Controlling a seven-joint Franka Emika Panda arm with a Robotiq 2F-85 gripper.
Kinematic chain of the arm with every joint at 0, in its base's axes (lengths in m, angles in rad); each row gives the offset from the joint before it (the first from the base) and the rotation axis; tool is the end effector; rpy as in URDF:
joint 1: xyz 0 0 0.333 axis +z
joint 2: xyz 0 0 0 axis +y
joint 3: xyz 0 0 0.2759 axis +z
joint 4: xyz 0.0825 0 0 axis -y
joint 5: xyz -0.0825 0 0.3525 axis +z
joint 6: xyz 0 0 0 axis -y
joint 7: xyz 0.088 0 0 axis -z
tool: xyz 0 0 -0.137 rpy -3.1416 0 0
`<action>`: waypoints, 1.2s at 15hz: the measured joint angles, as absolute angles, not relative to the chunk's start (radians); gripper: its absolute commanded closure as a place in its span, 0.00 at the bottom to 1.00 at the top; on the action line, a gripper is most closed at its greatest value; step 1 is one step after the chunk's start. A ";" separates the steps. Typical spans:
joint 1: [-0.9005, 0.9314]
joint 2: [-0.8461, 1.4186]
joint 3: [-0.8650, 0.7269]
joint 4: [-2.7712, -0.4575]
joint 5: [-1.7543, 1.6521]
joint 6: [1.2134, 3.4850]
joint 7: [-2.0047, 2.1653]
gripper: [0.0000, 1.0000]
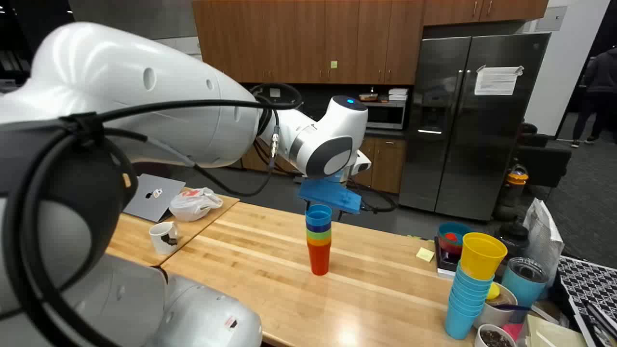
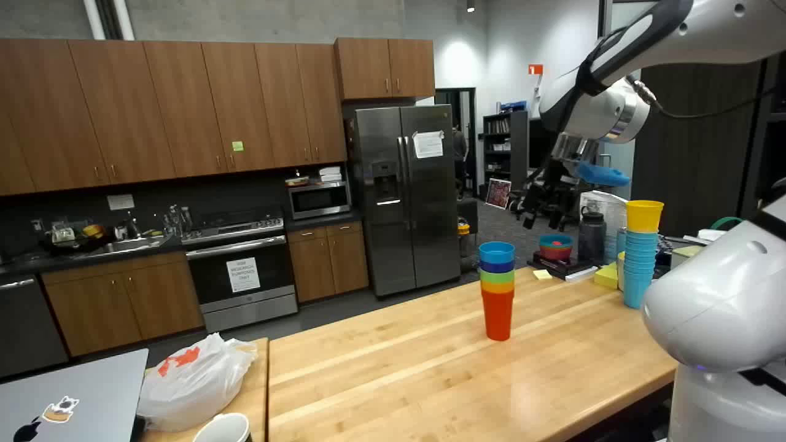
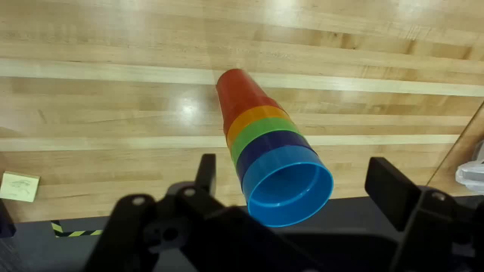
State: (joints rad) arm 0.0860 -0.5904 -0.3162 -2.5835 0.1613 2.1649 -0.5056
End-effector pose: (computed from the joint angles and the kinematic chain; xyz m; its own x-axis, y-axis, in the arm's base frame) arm 0.3759 -0.0715 0.4114 0.9459 0.1942 0.2601 0.2526 -0.9435 -0.2144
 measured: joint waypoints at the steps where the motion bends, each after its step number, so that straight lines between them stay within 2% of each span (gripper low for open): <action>1: 0.086 -0.590 -0.316 -2.583 0.161 2.165 -0.506 0.00; 18: 0.064 -0.585 -0.294 -2.584 0.161 2.161 -0.506 0.00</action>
State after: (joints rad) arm 0.0644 -0.5854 -0.2942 -2.5838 0.1613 2.1608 -0.5056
